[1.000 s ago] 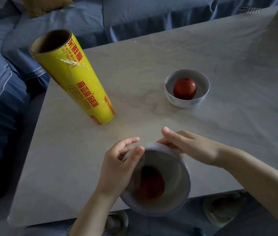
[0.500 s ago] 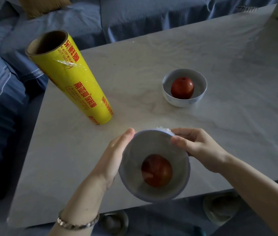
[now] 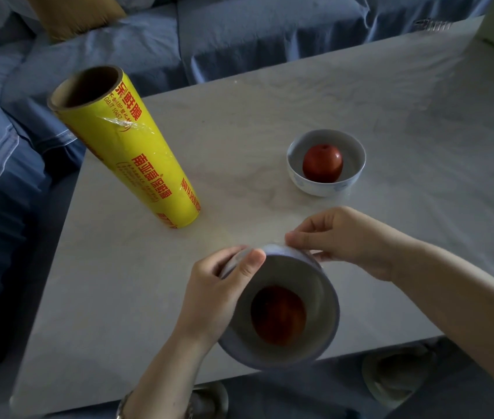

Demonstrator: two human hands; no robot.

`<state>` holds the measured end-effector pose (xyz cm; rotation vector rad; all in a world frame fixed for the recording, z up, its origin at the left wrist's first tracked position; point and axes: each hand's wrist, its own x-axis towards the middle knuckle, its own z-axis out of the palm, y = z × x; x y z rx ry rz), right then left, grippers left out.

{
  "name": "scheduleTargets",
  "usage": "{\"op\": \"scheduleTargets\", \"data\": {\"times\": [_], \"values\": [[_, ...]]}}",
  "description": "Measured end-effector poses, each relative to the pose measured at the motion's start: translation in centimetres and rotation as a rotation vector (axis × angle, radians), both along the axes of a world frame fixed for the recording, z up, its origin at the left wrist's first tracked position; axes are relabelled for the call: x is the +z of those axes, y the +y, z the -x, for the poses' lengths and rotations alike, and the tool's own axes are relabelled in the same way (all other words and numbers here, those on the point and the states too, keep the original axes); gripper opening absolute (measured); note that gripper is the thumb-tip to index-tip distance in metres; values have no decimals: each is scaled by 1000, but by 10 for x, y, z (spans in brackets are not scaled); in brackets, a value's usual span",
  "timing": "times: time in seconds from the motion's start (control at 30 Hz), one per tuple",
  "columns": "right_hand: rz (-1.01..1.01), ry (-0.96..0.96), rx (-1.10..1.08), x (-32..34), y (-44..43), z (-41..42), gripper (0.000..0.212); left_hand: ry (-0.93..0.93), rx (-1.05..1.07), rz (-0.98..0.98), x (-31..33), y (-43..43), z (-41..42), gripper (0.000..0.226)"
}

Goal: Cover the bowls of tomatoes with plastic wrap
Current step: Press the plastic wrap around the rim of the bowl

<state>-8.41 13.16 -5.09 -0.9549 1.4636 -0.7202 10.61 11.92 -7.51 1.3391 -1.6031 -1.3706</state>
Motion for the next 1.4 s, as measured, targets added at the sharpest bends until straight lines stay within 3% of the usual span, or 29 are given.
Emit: {"op": "scheduleTargets", "data": {"times": [0.23,0.6,0.77,0.9,0.97,1.07,1.13,1.2,1.3,1.4], "values": [[-48,-127,-134,1,-2,-1,23,24,18,21,0,0,-8,41],[50,227,-50,-2,-3,-22,24,170,48,110,-4,5,-9,26],[-63,105,27,-1,-5,-17,29,151,-9,180,2,3,-12,55],[-169,-72,97,-2,-3,-9,21,154,-42,152,4,2,-15,58],[-86,26,93,-4,-1,-7,7,155,-60,153,5,3,-15,50],[227,272,-20,-3,5,-4,17,162,-30,155,7,1,-13,24],[429,224,-172,5,17,0,22,154,-5,155,6,-1,-13,25],[564,97,-149,15,30,-3,17,150,8,147,4,-2,-13,30],[629,147,88,13,40,-12,22,148,8,145,2,-3,-11,38],[566,203,150,3,35,-17,32,125,36,138,-1,-3,-11,33]]}}
